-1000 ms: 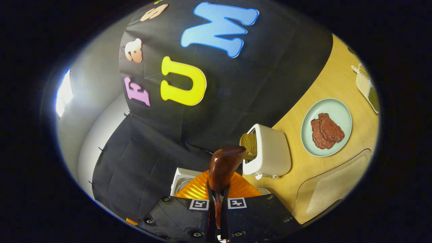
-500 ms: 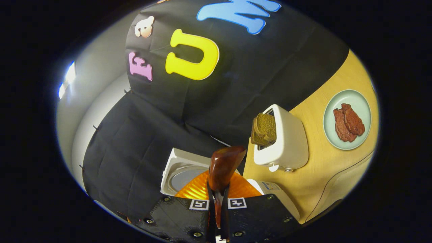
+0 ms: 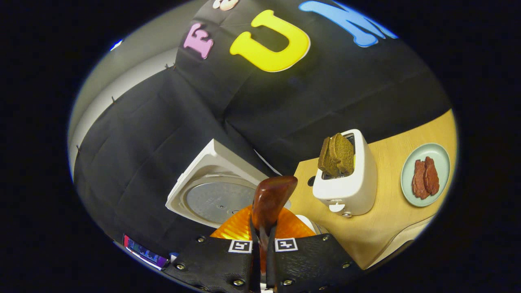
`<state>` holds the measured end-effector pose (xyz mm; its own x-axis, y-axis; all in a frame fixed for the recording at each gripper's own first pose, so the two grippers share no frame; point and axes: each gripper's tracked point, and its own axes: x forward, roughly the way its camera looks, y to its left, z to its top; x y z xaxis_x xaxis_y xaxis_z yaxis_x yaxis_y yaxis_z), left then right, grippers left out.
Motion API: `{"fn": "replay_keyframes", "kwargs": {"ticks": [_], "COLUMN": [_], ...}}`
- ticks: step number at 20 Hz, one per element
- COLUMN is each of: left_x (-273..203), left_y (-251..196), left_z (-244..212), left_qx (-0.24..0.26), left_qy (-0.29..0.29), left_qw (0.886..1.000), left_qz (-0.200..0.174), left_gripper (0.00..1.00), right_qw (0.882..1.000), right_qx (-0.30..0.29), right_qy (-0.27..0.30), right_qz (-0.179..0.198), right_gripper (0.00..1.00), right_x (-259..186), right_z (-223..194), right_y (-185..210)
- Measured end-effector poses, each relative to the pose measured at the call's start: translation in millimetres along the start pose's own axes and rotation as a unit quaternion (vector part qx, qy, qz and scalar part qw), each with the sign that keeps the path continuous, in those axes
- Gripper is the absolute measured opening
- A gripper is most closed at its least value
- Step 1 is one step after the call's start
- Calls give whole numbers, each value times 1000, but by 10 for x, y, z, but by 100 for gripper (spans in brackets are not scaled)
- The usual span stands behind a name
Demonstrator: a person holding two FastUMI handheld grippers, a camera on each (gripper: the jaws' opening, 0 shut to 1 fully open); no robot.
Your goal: Close the left gripper, press the button to open the rice cooker; take a wooden spoon from the chopstick holder with the right hand, scoop a spoonful of rice and pour it into the rice cooker, then put the wooden spoon back into the chopstick holder.
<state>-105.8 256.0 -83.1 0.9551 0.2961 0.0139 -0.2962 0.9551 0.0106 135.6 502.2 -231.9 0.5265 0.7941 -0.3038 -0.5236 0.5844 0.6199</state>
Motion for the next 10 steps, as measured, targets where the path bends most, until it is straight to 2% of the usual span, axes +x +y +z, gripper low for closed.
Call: {"fn": "replay_keyframes", "kwargs": {"ticks": [3,7,10], "left_x": [-11,-60,-73], "left_y": [73,186,248], "left_z": [-44,-108,-149], "left_qx": [-2,-9,-11], "left_qy": [0,4,8], "left_qw": [1000,1000,1000], "left_qz": [0,6,9], "left_gripper": [99,99,96], "right_qw": [999,996,989], "right_qx": [-52,-84,-145], "right_qy": [8,12,15], "right_qz": [1,0,-4], "right_gripper": [6,6,6], "right_x": [88,213,291], "right_z": [-57,-134,-186], "right_y": [128,185,245]}}
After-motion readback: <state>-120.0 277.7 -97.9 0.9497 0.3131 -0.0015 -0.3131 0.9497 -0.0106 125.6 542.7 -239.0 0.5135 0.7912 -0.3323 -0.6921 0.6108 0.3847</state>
